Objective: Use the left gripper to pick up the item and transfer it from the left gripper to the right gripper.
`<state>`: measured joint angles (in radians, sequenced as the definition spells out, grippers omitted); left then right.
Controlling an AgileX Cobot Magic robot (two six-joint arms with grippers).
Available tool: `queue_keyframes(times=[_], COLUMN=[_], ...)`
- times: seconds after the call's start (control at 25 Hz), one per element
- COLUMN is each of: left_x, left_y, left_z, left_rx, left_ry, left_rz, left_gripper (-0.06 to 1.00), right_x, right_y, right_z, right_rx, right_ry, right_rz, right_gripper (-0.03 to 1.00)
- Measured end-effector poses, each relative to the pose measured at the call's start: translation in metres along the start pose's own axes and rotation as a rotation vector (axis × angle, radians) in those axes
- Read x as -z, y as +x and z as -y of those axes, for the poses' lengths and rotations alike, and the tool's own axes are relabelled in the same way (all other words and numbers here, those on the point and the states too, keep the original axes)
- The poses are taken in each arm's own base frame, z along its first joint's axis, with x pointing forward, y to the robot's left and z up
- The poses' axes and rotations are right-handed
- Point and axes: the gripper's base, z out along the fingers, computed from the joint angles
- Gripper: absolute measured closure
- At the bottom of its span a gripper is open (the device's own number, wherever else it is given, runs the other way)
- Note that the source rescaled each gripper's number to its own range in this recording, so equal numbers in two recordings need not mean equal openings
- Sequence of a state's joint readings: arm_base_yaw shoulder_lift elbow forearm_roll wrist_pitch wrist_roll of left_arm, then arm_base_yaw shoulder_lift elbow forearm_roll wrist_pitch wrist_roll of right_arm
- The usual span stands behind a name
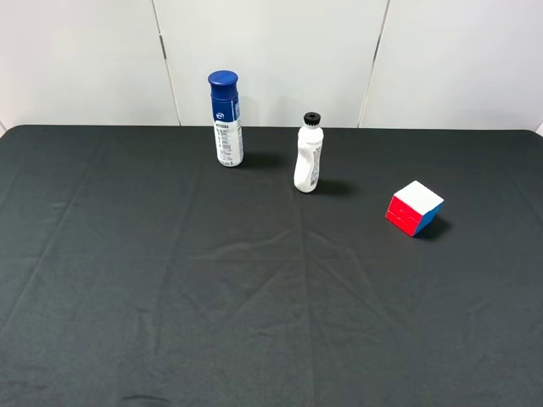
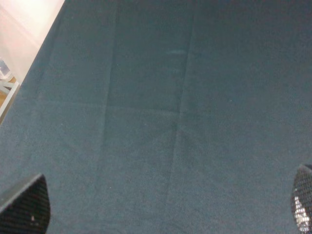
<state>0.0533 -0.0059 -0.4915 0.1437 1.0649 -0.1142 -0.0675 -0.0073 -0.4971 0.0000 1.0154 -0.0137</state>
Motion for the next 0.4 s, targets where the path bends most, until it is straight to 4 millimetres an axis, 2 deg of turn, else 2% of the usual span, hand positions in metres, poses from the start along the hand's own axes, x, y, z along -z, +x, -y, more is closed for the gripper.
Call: queue_keyframes(times=[0.4], left_x=[0.0], left_y=[0.0001], left_z=[0.0], left_rx=[0.0], left_ry=[0.0], left_rz=[-0.001], left_gripper=[-0.03], right_x=[0.0], right_y=[0.0], right_z=[0.0], right_rx=[0.0], right_ry=[0.0], right_rz=[0.0], right_gripper=[-0.03])
